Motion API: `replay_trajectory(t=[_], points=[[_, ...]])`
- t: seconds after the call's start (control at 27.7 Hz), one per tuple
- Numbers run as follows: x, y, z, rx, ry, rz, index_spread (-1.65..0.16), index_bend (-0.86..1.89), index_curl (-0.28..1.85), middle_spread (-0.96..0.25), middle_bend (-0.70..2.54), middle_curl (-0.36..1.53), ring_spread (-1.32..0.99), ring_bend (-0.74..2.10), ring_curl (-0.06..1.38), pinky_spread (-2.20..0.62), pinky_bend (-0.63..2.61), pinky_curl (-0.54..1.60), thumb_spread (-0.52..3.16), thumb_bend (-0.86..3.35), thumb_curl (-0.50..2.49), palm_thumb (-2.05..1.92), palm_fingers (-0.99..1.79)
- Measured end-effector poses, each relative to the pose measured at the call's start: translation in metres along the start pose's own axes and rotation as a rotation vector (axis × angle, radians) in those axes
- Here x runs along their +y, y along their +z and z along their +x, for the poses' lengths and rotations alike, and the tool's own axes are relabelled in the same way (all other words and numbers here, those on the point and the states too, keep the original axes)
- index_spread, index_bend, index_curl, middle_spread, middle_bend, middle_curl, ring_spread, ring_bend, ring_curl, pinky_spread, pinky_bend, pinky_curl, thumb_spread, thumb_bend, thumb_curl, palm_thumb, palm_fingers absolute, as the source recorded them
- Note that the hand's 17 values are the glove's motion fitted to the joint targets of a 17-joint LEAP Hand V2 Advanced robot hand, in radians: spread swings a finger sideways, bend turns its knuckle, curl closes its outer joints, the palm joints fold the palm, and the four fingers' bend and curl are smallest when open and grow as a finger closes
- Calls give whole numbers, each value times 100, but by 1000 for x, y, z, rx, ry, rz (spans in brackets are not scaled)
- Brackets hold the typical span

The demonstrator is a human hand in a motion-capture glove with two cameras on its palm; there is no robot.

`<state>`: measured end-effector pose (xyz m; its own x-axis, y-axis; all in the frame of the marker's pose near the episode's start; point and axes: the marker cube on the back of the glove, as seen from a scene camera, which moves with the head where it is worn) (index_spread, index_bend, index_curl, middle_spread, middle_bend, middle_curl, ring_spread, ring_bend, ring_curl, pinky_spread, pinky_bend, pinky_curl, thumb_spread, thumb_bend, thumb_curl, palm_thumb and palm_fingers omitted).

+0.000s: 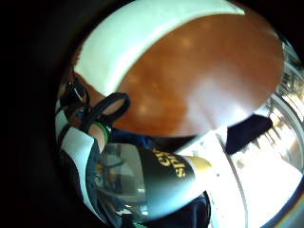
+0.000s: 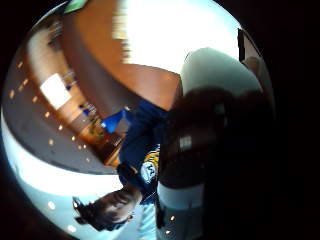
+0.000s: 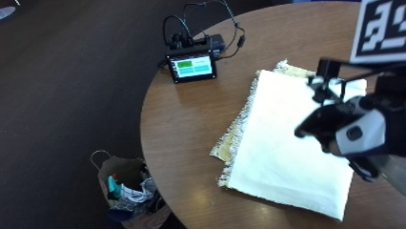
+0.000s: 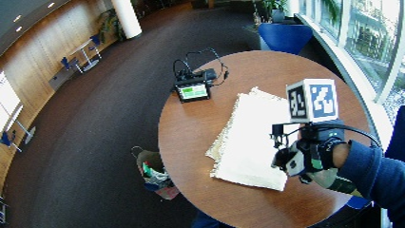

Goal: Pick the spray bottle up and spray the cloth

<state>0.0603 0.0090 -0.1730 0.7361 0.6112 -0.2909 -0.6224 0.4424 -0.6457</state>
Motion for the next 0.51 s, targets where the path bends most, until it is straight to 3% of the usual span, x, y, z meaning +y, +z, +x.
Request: replay_trajectory(t=[0.36, 0.51], points=[[47, -95, -60, -555, -450, 594, -25, 9, 28, -14, 76, 52, -21, 73, 44, -21, 48, 37, 59, -2, 74, 95, 122], [29, -122, -86, -754, -625, 699, -26, 3, 25, -13, 83, 54, -21, 72, 44, -18, 43, 36, 66, -3, 73, 93, 113]])
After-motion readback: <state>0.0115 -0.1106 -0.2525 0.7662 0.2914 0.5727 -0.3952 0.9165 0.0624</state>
